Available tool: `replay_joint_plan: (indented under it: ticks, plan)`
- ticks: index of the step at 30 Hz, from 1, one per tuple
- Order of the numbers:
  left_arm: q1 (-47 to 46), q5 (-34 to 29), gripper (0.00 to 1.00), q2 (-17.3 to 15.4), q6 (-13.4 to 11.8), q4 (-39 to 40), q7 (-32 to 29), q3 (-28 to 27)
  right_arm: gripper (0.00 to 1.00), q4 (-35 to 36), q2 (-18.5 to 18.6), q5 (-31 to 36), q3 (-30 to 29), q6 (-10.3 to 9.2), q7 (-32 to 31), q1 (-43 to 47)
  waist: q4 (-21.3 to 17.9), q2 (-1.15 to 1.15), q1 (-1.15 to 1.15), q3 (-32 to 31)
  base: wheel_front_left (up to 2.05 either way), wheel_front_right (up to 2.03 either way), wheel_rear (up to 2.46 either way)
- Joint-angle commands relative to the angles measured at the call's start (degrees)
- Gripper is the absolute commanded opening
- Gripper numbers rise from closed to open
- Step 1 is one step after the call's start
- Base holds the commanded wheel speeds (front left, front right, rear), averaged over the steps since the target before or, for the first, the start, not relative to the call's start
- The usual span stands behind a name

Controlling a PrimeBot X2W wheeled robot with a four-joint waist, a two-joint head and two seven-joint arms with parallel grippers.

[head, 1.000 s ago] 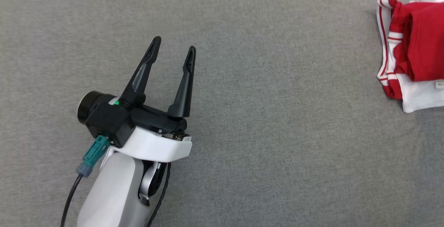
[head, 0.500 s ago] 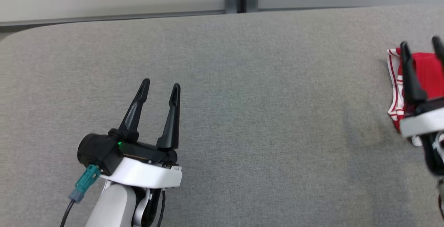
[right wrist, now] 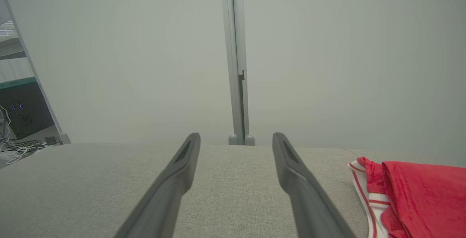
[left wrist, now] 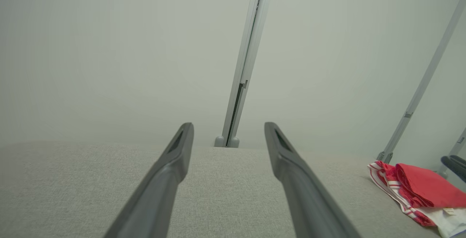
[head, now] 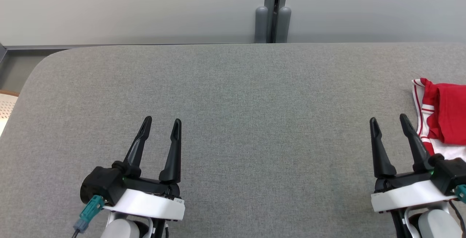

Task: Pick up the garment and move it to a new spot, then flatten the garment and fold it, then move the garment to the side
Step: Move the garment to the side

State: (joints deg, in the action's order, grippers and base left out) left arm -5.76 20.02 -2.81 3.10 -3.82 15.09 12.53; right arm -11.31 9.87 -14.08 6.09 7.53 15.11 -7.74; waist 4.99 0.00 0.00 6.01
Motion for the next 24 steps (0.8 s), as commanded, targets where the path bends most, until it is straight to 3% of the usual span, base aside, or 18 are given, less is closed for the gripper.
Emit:
replay_joint_plan:
  ticks: [1, 24]
  plan:
    - [0.63, -0.68, 1.0, -0.21, -0.45, -0.18, 0.07, -0.28, 1.0, 0.42, -0.11, 0.37, -0.18, -0.09, 0.02, 0.54, 0.0, 0.0, 0.0, 0.0, 0.0, 0.0, 0.0]
    - [1.11, 1.03, 1.0, -0.24, -0.76, -4.06, 0.07, -1.22, 1.0, 2.48, -3.67, 6.81, -4.02, -0.09, 0.02, 1.87, -0.41, 0.0, 0.0, 0.12, 0.0, 0.0, 0.0]
